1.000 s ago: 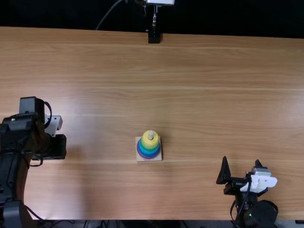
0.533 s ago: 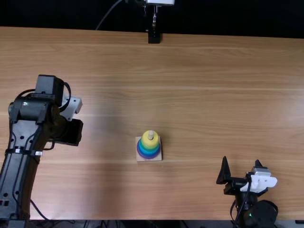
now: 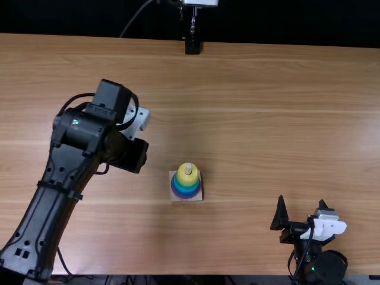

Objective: Build the Hanoi tower: stack the rings onto the peg from bottom to top in this color order: purple, dark blue, light blue, dark green, light green, yellow, orange.

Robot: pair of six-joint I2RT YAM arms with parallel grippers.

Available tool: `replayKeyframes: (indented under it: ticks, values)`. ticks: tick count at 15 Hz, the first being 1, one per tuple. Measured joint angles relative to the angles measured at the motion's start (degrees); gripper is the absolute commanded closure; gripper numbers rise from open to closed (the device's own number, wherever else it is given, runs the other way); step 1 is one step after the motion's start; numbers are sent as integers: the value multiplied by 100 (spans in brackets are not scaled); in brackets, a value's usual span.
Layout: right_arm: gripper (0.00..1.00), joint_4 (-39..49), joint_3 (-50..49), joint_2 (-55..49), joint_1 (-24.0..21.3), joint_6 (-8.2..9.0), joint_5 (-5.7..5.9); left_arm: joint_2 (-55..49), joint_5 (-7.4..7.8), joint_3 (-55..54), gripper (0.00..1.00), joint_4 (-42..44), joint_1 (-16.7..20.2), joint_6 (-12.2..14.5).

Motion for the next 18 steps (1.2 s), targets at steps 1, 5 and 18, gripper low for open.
replayKeyframes:
  ticks: [1, 5, 18]
  values:
    - [0, 2, 0, 0, 0, 0, 4, 61, 31, 109, 100, -26, -144, -48]
    - [0, 0, 0, 0, -2, -2, 2, 459, 48, 516, 100, -52, -719, -302]
    - [0, 0, 0, 0, 0, -2, 4, 920, 50, 1115, 100, -37, -1609, -730]
